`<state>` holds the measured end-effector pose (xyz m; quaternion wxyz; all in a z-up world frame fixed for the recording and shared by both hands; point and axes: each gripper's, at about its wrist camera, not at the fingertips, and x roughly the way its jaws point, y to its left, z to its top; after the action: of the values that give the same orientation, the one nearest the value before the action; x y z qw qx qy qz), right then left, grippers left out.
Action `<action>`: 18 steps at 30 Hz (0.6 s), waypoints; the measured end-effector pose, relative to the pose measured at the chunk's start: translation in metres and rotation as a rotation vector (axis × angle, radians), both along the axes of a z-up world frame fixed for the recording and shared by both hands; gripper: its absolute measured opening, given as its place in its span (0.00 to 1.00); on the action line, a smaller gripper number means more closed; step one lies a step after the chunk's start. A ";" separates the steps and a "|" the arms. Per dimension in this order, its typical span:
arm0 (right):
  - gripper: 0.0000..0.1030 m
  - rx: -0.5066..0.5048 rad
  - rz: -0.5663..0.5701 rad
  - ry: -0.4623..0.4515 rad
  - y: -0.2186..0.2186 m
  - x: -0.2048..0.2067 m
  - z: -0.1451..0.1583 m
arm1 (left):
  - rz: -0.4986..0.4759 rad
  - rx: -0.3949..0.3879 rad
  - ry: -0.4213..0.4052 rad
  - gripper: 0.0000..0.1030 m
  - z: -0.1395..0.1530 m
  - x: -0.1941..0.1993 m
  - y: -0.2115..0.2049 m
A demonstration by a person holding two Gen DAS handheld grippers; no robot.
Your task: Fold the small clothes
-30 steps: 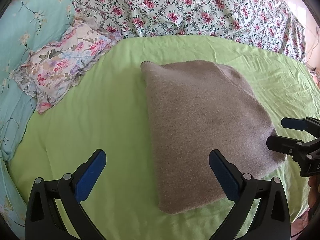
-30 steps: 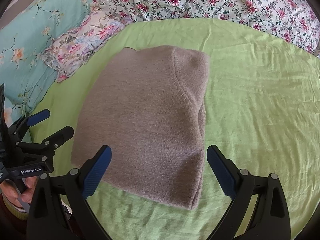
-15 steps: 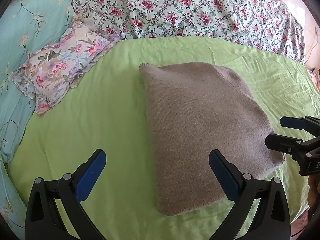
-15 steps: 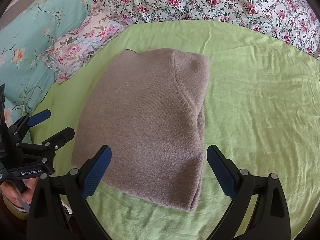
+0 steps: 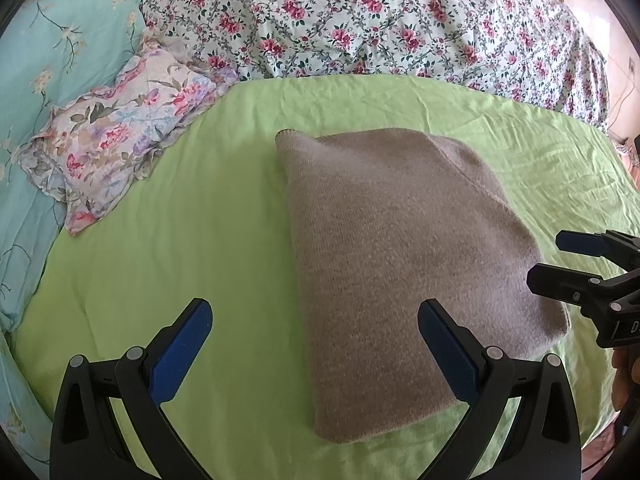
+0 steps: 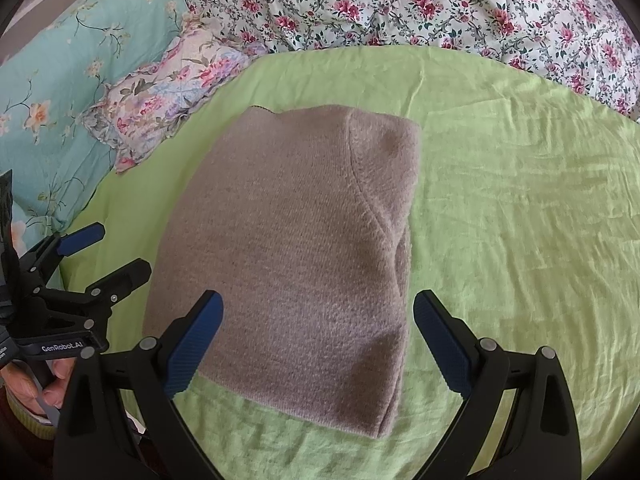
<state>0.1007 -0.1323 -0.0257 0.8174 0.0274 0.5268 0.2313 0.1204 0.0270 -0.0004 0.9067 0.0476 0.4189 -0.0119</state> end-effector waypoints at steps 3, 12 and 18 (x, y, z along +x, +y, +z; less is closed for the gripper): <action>0.93 -0.004 0.002 -0.008 0.001 0.005 -0.001 | 0.009 0.005 0.006 1.00 -0.002 0.007 0.000; 0.93 0.005 -0.009 -0.010 -0.001 0.012 -0.003 | 0.025 -0.010 -0.004 1.00 0.000 0.013 0.001; 0.93 0.007 -0.013 -0.016 -0.002 0.011 0.000 | 0.024 -0.010 -0.012 1.00 0.003 0.010 -0.002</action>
<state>0.1112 -0.1346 -0.0259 0.8230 0.0319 0.5194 0.2279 0.1303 0.0248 0.0028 0.9095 0.0383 0.4139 -0.0029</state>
